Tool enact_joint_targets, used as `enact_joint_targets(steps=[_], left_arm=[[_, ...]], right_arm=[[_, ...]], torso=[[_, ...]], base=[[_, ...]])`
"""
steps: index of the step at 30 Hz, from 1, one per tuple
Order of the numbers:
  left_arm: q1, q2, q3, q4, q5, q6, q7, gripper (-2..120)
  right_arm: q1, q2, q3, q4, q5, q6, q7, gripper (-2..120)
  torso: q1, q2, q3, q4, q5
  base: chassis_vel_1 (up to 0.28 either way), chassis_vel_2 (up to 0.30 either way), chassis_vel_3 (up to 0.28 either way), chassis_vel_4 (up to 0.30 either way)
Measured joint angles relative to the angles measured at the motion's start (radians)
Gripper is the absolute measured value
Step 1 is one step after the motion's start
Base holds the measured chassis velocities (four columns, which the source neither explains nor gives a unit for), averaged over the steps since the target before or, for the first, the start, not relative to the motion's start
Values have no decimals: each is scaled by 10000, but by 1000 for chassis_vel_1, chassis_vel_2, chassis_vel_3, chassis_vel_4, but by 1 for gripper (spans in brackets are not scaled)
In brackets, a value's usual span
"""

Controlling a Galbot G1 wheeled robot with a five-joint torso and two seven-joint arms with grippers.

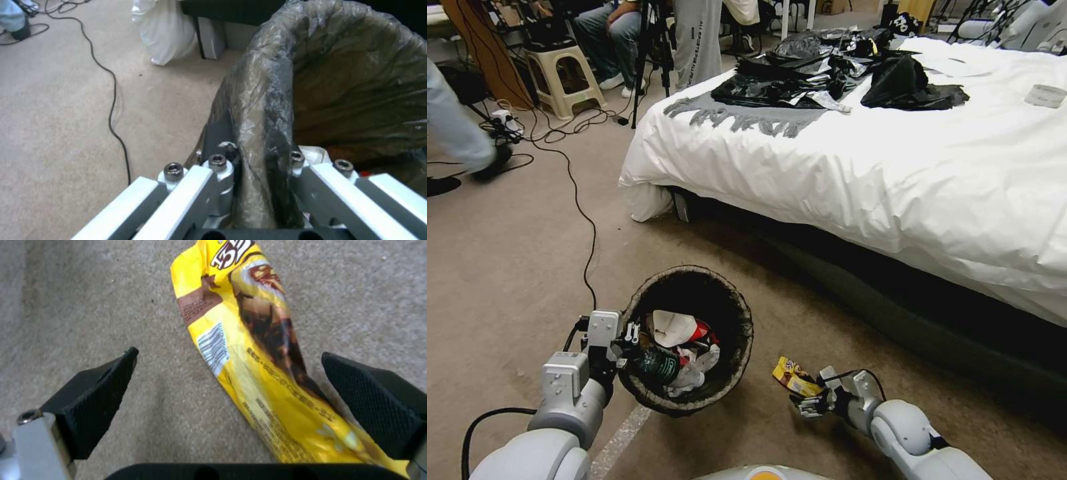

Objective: Pick up the trash bin, then pick up the garbage from the floor and place it into the trash bin.

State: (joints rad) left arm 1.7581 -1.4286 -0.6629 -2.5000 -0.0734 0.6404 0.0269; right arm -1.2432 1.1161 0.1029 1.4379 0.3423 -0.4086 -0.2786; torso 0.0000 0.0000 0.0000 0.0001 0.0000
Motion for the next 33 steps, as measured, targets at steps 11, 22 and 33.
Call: enact_joint_targets(steps=[11,22,33], left_arm=[[-39,-20,44,0,-6,0,10,5],[-46,-20,40,0,3,-1,9,5],[-47,-28,43,0,14,-8,12,5]], right_arm=[[633,450,-1,-899,-530,306,19,100],[687,546,11,-1190,-531,512,-19,73],[685,690,35,-1378,-681,836,-18,26]], torso=[[0,0,0,0,0],[1,0,0,-1,0],[0,0,0,-1,1]], base=[[0,0,0,0],[0,0,0,0],[0,0,0,0]])
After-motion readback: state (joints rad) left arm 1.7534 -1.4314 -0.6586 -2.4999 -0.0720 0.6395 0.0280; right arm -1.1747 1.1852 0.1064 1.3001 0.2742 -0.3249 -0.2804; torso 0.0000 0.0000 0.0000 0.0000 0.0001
